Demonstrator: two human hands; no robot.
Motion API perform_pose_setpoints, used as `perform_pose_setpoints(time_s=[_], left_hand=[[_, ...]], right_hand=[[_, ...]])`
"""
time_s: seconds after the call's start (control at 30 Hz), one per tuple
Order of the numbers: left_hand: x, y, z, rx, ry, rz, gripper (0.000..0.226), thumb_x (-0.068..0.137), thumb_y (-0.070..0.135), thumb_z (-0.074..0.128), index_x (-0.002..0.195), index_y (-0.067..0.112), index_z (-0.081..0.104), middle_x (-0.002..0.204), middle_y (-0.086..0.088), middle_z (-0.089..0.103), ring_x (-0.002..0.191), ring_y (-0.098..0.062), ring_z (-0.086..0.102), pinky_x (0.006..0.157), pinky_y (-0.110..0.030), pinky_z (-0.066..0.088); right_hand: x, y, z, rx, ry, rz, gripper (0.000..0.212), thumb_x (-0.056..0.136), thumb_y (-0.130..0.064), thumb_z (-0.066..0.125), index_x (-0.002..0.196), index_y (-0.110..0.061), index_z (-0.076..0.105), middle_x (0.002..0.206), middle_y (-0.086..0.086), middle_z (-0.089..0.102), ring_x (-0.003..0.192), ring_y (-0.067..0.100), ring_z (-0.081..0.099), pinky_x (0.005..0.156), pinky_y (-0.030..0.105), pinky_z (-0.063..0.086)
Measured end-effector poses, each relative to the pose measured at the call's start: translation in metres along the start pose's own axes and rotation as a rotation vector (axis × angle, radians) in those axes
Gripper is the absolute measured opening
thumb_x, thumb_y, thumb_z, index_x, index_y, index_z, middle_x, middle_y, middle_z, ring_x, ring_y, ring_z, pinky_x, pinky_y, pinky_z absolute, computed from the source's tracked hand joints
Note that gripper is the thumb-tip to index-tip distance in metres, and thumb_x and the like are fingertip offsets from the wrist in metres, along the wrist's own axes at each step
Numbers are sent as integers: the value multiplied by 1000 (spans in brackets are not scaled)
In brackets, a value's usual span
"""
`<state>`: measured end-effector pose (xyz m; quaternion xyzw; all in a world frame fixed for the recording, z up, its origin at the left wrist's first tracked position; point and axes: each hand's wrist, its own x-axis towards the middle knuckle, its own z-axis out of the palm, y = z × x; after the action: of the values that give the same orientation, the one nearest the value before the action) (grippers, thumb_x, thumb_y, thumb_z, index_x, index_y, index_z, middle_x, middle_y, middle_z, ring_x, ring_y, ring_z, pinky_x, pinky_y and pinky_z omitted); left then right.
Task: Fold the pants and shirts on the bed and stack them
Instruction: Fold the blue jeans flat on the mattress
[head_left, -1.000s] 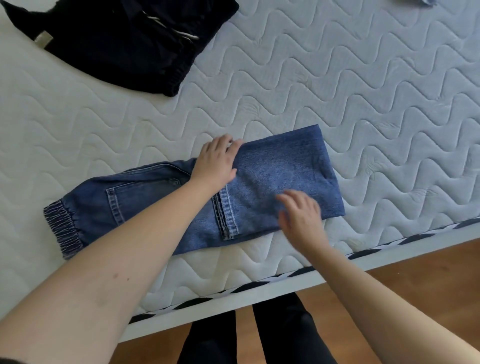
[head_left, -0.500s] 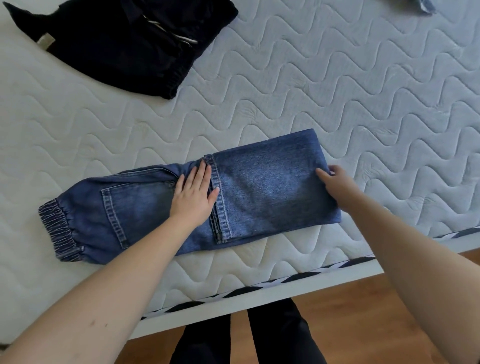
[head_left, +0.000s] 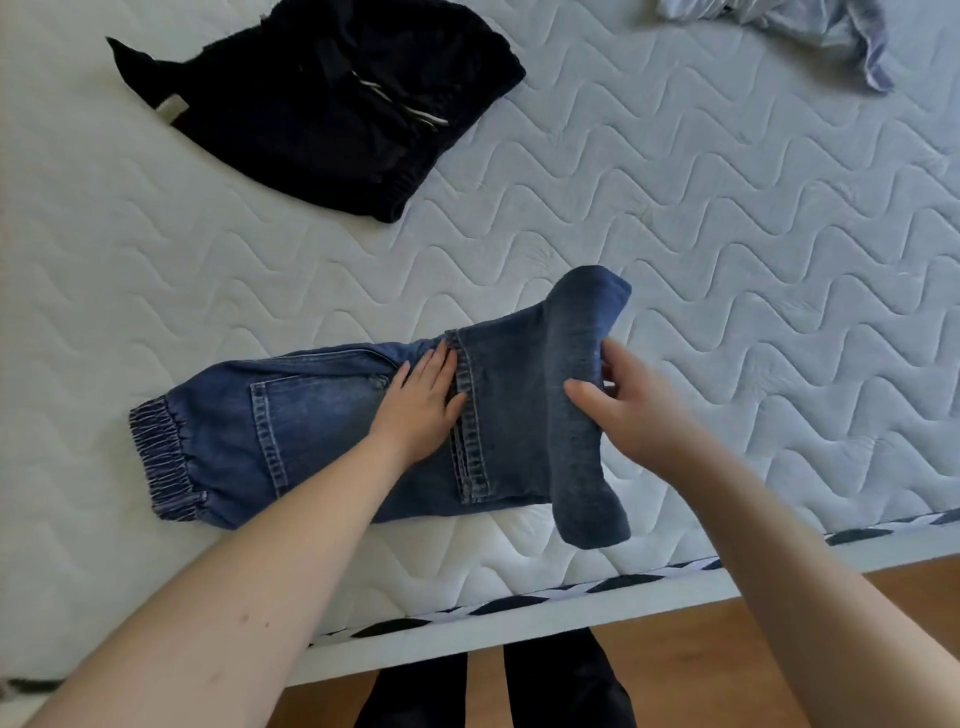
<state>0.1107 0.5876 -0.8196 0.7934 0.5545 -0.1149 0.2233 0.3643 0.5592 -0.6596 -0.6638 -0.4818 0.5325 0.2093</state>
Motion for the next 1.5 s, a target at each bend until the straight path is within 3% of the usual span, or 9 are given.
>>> perform_pose_setpoints(time_s=[0.3, 0.47, 0.67, 0.77, 0.93, 1.1, 1.23, 1.4, 1.5], left_hand=[[-14, -10, -64, -666, 66, -91, 38, 102, 34, 43, 135, 20, 54, 135, 1, 57, 123, -13, 50, 96, -22, 33], [-58, -26, -100, -1115, 87, -309, 33, 104, 32, 39, 109, 18, 68, 102, 1, 72, 96, -12, 67, 91, -34, 48], [-116, -49, -132, -1467, 65, -395, 48, 103, 48, 33, 109, 17, 69, 102, -8, 74, 93, -27, 72, 77, -37, 59], [-145, -63, -142, -1516, 58, -360, 54, 92, 69, 33, 108, 33, 70, 105, 1, 74, 95, -16, 72, 66, -19, 55], [-166, -93, -147, -1526, 59, -392, 59, 82, 82, 26, 110, 48, 66, 109, 9, 73, 100, -7, 69, 66, -17, 54], [-174, -112, -135, -1343, 82, -443, 75, 60, 100, 26, 115, 59, 55, 117, 24, 65, 112, 5, 57, 98, -32, 45], [-180, -123, -115, -1185, 96, -434, 90, 61, 90, 51, 138, 44, 42, 120, 20, 62, 114, 6, 54, 98, -25, 42], [-176, -149, -75, -1119, 121, -497, 38, 87, 51, 62, 123, 44, 54, 112, 19, 67, 108, -2, 61, 88, -28, 49], [-170, -168, -56, -1248, 204, -685, 15, 85, 44, 58, 95, 55, 60, 103, 13, 69, 100, -14, 66, 89, -40, 53]], right_hand=[[-25, -79, 56, 24, -1, -124, 18, 91, -17, 58, 91, -35, 56, 84, -34, 64, 73, -9, 65, 58, 5, 44], [-18, -103, 90, 30, 43, -62, 10, 89, -24, 58, 98, -24, 60, 90, -12, 69, 86, 11, 68, 82, 42, 57], [2, -124, 147, -69, 26, -77, 12, 85, -34, 62, 80, -31, 51, 73, -21, 61, 72, -6, 57, 56, 11, 36], [11, -132, 180, -69, -21, -92, 15, 85, -31, 62, 76, -31, 50, 73, -21, 58, 71, -20, 52, 55, 3, 38], [32, -140, 227, -67, -94, -47, 10, 88, -29, 58, 82, -27, 51, 81, -12, 60, 69, 1, 56, 53, 12, 38], [42, -133, 264, -73, -162, -17, 18, 89, -32, 55, 101, -19, 55, 89, -6, 62, 76, 6, 60, 58, 21, 43], [47, -122, 283, -116, -258, 10, 17, 92, -36, 51, 103, -22, 53, 88, -5, 62, 77, 10, 61, 62, 26, 48], [56, -100, 271, 207, -421, 146, 28, 100, -22, 39, 104, -24, 67, 107, -3, 69, 87, 13, 72, 81, 29, 57], [65, -68, 242, -76, -123, -51, 24, 99, -21, 44, 106, -30, 64, 105, -14, 67, 87, 2, 64, 78, 23, 48]])
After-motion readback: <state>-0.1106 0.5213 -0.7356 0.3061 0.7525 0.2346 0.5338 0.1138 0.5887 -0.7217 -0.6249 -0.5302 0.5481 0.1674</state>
